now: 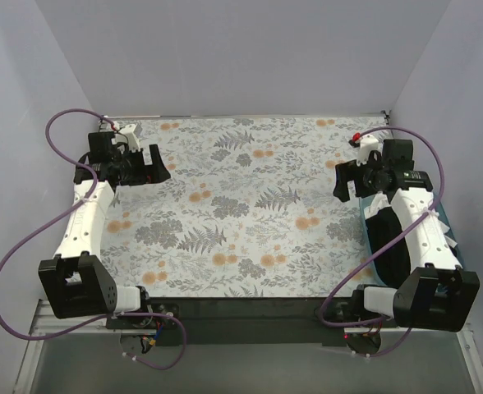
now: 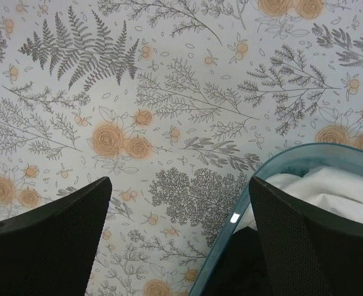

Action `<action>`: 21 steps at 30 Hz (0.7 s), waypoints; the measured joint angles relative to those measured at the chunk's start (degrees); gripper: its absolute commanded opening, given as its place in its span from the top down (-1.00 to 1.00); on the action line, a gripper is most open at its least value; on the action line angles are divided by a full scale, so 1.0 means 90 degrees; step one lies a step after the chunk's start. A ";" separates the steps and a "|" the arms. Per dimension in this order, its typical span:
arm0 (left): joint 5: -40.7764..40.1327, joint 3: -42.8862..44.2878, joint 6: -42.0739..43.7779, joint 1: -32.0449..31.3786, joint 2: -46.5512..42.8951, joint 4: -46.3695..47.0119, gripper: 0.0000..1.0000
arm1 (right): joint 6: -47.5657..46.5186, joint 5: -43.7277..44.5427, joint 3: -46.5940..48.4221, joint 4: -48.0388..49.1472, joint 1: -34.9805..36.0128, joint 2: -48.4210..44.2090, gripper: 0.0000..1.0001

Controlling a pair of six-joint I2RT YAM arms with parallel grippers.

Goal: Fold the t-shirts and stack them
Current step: Grab the tshirt from the pile

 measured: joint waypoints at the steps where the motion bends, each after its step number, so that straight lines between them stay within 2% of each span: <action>1: 0.0000 0.0024 0.0000 0.0000 0.0002 -0.0022 -0.89 | -0.0010 -0.0012 0.0092 -0.0078 0.0000 0.0039 -0.97; 13: 0.0777 0.0823 0.0010 0.0000 0.0236 -0.0561 -0.88 | -0.0469 0.0041 0.1545 -0.1333 -0.0158 0.0763 -0.97; 17: 0.0979 0.0964 0.0053 0.0000 0.0265 -0.0682 -0.89 | -0.0838 -0.0005 0.2018 -0.2016 -0.0981 0.0935 -0.97; 21: 0.1154 0.0967 0.0112 0.0000 0.0325 -0.0804 -0.88 | -0.1263 0.0080 0.2040 -0.2492 -0.1889 0.0974 -0.97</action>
